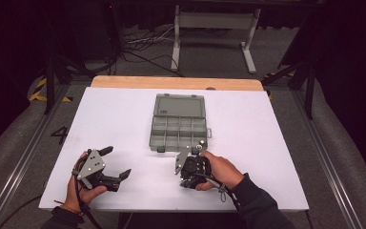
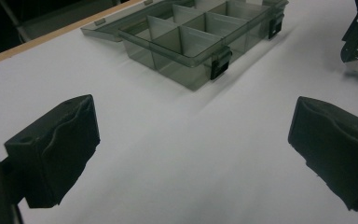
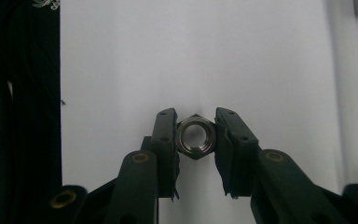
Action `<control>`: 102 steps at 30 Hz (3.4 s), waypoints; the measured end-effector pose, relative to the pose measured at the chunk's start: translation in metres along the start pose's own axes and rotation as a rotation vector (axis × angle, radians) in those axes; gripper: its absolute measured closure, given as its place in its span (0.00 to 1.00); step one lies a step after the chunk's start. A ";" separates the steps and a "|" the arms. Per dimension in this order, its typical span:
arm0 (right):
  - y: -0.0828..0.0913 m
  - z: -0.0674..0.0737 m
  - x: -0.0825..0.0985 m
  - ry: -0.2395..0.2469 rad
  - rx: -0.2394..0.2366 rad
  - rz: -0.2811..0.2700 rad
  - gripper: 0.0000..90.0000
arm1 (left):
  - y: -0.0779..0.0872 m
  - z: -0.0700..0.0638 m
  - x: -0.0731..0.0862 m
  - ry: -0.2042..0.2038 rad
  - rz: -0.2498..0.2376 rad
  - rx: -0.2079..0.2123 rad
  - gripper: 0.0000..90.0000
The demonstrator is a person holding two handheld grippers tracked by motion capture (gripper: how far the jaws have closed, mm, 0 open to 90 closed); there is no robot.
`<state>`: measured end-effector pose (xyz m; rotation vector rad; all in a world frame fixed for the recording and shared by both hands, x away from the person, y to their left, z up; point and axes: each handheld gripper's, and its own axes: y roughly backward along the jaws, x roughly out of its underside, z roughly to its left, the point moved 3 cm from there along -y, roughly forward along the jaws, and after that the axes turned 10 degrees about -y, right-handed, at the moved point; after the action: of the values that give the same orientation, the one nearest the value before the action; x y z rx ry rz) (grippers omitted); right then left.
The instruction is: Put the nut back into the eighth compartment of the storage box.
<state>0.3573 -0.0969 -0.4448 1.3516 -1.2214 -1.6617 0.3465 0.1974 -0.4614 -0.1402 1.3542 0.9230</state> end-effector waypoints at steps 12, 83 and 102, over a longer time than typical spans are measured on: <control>0.009 -0.005 0.001 0.004 0.004 -0.025 0.78 | -0.001 0.004 -0.002 0.023 -0.033 -0.016 0.03; 0.053 -0.130 -0.002 -0.291 0.165 -0.056 0.78 | 0.005 -0.002 0.002 -0.002 -0.016 -0.013 0.03; 0.041 -0.135 -0.004 -0.304 0.154 -0.025 0.78 | 0.006 -0.002 0.003 -0.001 -0.011 -0.005 0.03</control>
<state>0.4866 -0.1417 -0.4088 1.2371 -1.5387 -1.8726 0.3408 0.2018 -0.4615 -0.1513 1.3485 0.9171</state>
